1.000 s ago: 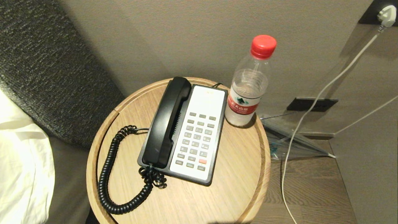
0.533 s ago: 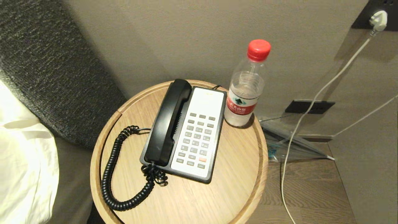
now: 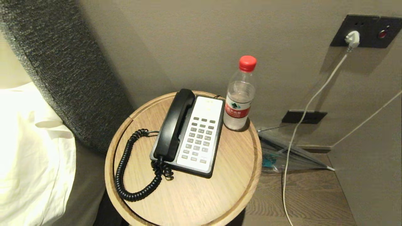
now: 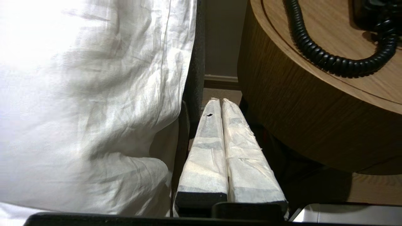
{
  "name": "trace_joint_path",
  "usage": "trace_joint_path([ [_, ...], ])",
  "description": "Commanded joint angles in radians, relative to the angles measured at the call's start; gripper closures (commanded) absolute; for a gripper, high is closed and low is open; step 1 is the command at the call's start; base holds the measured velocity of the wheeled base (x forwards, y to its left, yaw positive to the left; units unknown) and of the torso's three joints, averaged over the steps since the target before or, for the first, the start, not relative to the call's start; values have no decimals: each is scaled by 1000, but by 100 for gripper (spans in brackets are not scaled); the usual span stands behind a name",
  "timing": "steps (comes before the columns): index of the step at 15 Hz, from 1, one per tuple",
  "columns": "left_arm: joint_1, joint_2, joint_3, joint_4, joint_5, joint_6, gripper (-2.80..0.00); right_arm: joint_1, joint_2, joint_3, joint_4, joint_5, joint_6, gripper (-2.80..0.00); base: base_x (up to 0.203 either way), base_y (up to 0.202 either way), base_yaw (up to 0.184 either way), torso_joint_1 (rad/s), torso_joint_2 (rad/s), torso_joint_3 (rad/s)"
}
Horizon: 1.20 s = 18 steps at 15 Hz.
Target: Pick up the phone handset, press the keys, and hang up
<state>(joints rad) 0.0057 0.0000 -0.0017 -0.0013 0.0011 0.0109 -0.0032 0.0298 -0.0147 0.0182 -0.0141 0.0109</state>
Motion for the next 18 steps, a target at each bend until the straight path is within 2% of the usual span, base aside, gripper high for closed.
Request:
trace_joint_path([
  [1, 0, 0, 0, 0, 0, 0, 0, 0, 2, 1, 0, 0, 0, 0, 0, 0, 0, 7, 5, 201],
  [18, 0, 0, 0, -2, 0, -3, 0, 0, 2, -1, 0, 0, 0, 0, 0, 0, 0, 3, 2, 202],
])
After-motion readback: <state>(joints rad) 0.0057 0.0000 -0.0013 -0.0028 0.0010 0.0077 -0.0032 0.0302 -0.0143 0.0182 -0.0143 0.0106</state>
